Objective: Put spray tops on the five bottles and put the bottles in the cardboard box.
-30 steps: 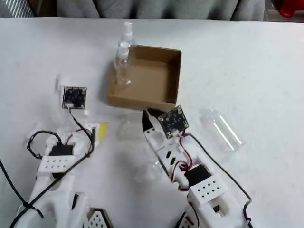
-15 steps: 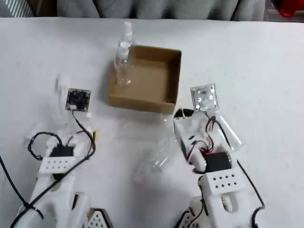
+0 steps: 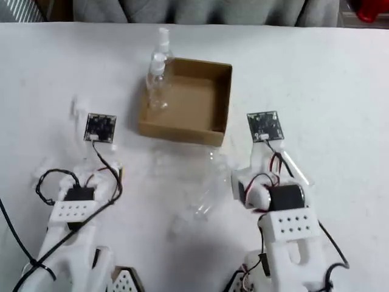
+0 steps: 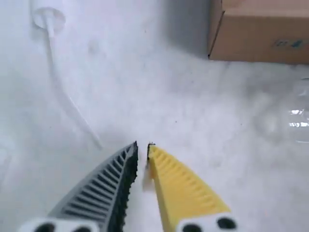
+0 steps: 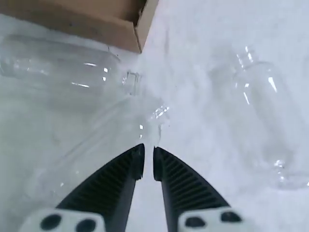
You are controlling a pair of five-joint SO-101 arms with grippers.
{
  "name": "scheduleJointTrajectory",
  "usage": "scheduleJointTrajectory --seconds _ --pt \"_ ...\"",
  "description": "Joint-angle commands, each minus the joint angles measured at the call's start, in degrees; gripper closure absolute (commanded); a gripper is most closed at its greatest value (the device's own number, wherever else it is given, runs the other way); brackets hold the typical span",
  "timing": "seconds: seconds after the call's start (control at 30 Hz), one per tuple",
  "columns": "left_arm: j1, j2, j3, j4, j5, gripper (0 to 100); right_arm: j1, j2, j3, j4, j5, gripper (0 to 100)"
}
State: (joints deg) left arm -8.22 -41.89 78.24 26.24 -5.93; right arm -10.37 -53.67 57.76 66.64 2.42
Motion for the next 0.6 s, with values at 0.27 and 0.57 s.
scheduleJointTrajectory --seconds 0.27,0.57 --pt "0.8 -2.1 -0.4 0.4 -0.7 96 5.5 13.0 -8.1 -2.2 -1.0 98.4" --pt "0.8 -2.1 -0.4 0.4 -0.7 96 11.6 26.9 -8.8 -15.5 -1.0 98.1"
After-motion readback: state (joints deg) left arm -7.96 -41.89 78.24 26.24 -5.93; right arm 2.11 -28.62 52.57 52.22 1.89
